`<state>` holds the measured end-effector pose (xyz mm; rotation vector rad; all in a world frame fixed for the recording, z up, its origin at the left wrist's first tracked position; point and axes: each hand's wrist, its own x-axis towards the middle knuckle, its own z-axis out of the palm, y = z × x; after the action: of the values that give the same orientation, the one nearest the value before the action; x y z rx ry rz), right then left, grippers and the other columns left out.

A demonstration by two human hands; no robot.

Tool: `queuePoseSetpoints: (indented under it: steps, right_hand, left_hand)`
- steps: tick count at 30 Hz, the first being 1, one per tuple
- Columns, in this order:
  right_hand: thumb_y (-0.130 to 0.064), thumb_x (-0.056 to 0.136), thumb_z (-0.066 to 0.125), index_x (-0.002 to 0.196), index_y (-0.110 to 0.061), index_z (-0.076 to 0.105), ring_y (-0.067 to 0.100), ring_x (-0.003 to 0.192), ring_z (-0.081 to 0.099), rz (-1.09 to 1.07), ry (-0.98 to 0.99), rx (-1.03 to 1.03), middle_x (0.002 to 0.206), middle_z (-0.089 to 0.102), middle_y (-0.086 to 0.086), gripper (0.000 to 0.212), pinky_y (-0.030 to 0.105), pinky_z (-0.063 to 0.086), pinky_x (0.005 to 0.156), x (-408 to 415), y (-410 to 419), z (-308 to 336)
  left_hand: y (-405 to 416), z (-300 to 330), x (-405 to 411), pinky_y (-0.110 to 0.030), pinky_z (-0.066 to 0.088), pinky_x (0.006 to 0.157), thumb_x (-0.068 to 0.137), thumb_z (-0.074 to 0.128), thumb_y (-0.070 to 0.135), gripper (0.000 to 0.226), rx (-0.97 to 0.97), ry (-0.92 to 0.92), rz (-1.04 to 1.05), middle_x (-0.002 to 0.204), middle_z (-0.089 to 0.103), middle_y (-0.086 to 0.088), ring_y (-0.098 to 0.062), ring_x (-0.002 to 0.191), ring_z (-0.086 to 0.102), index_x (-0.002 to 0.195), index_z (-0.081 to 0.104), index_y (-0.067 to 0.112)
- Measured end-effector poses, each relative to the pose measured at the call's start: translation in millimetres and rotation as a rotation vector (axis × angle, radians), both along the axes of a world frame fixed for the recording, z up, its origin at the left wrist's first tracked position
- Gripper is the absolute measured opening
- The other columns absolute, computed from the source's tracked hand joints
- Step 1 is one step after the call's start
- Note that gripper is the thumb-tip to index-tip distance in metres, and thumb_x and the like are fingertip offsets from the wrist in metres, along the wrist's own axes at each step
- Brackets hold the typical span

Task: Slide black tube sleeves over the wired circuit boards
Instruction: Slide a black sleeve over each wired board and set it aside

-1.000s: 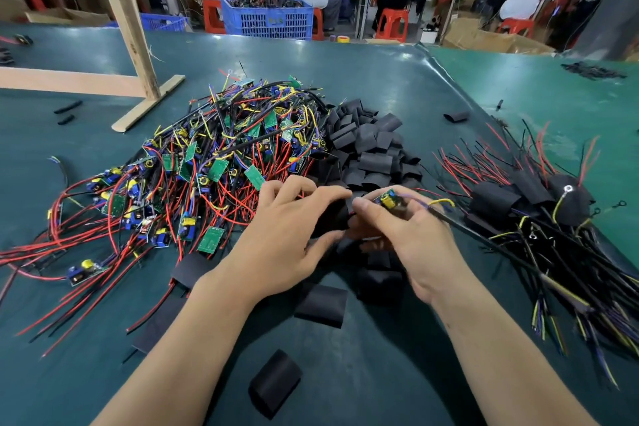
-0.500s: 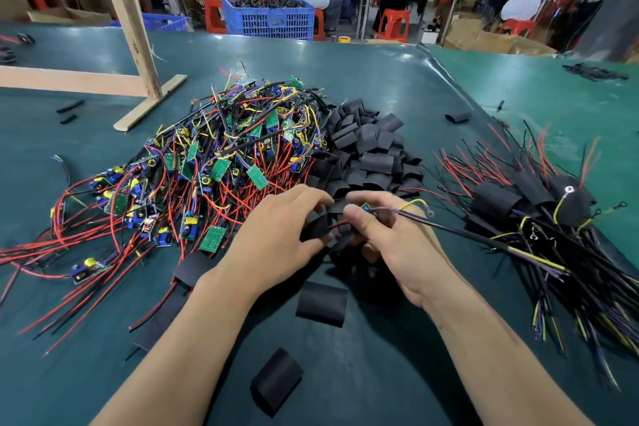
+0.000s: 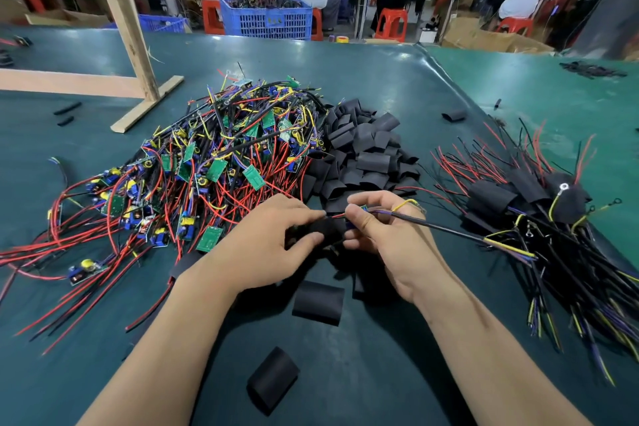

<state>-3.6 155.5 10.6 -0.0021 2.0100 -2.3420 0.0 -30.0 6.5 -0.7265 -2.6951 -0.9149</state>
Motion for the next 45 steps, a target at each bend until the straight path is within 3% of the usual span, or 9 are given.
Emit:
queuePoseSetpoints:
  steps: [5, 10, 13, 18, 22, 25, 32, 39, 45]
  right_hand:
    - [0.009, 0.091, 0.060, 0.095, 0.000, 0.062, 0.019, 0.059, 0.068, 0.006, -0.067, -0.122, 0.066, 0.064, 0.005, 0.010, 0.031, 0.062, 0.065, -2, 3, 0]
    - [0.006, 0.084, 0.069, 0.093, 0.003, 0.062, 0.018, 0.061, 0.069, 0.013, -0.076, -0.108, 0.071, 0.070, 0.011, 0.012, 0.026, 0.059, 0.061, -1, 3, 3]
    - [0.004, 0.082, 0.071, 0.090, 0.000, 0.063, 0.018, 0.060, 0.070, 0.016, -0.059, -0.102, 0.070, 0.072, 0.010, 0.012, 0.026, 0.059, 0.060, 0, 3, 5]
    - [0.001, 0.079, 0.074, 0.086, -0.004, 0.064, 0.020, 0.058, 0.069, 0.034, -0.021, -0.102, 0.072, 0.073, 0.012, 0.013, 0.027, 0.058, 0.056, 3, 2, 8]
    - [0.001, 0.079, 0.074, 0.088, -0.004, 0.067, 0.020, 0.058, 0.069, 0.006, 0.005, -0.110, 0.073, 0.073, 0.012, 0.012, 0.024, 0.055, 0.054, 3, 2, 9]
    - [-0.001, 0.078, 0.075, 0.093, -0.003, 0.068, 0.020, 0.058, 0.068, -0.040, -0.006, -0.131, 0.075, 0.073, 0.012, 0.017, 0.024, 0.055, 0.053, 3, 4, 11]
    - [0.001, 0.080, 0.074, 0.086, -0.005, 0.070, 0.015, 0.061, 0.067, -0.062, 0.009, -0.127, 0.071, 0.071, 0.008, 0.010, 0.022, 0.055, 0.055, 2, 6, 10]
    - [0.003, 0.088, 0.065, 0.096, -0.004, 0.073, 0.020, 0.075, 0.069, -0.015, 0.014, -0.178, 0.089, 0.071, 0.017, 0.013, 0.025, 0.057, 0.062, 1, 9, 12]
    - [0.006, 0.085, 0.067, 0.094, -0.001, 0.068, 0.022, 0.070, 0.070, -0.009, 0.051, -0.132, 0.079, 0.073, 0.011, 0.012, 0.026, 0.059, 0.061, 3, 11, 14]
  left_hand:
    - [1, 3, 1, -0.036, 0.042, 0.100, 0.074, 0.081, 0.044, 0.064, -0.085, 0.035, 0.059, 0.119, 0.061, 0.012, -0.009, 0.109, 0.055, 0.131, 0.057, 0.027]
    - [7, 3, 1, -0.039, 0.042, 0.091, 0.084, 0.073, 0.027, 0.038, -0.223, 0.114, 0.101, 0.108, 0.067, 0.004, -0.022, 0.105, 0.057, 0.121, 0.065, 0.021]
    - [8, 5, 4, -0.028, 0.035, 0.082, 0.084, 0.072, 0.014, 0.040, -0.180, 0.155, 0.149, 0.100, 0.069, -0.002, -0.025, 0.094, 0.058, 0.123, 0.065, 0.016]
    - [18, 10, 9, -0.034, 0.035, 0.069, 0.089, 0.060, 0.008, 0.025, -0.098, 0.149, 0.116, 0.094, 0.068, -0.001, -0.029, 0.082, 0.056, 0.113, 0.060, 0.014]
    - [21, 7, 8, -0.041, 0.043, 0.090, 0.094, 0.055, 0.018, 0.032, -0.086, 0.119, 0.035, 0.107, 0.059, -0.004, -0.026, 0.100, 0.054, 0.125, 0.057, 0.010]
    - [20, 7, 9, -0.033, 0.036, 0.102, 0.098, 0.041, 0.020, 0.048, -0.025, 0.101, -0.020, 0.117, 0.052, -0.007, -0.022, 0.109, 0.046, 0.140, 0.046, 0.000]
    - [23, 3, 8, -0.007, 0.033, 0.091, 0.097, 0.058, 0.021, 0.057, -0.003, 0.038, -0.076, 0.117, 0.051, -0.004, -0.011, 0.103, 0.048, 0.147, 0.039, 0.001]
    - [20, 4, 7, -0.035, 0.043, 0.098, 0.095, 0.061, 0.021, 0.059, 0.075, 0.129, 0.003, 0.125, 0.062, -0.005, -0.021, 0.115, 0.056, 0.148, 0.039, 0.008]
    - [21, 3, 6, -0.032, 0.041, 0.102, 0.092, 0.066, 0.019, 0.055, 0.149, 0.143, 0.034, 0.125, 0.062, 0.006, -0.016, 0.117, 0.055, 0.143, 0.045, 0.017]
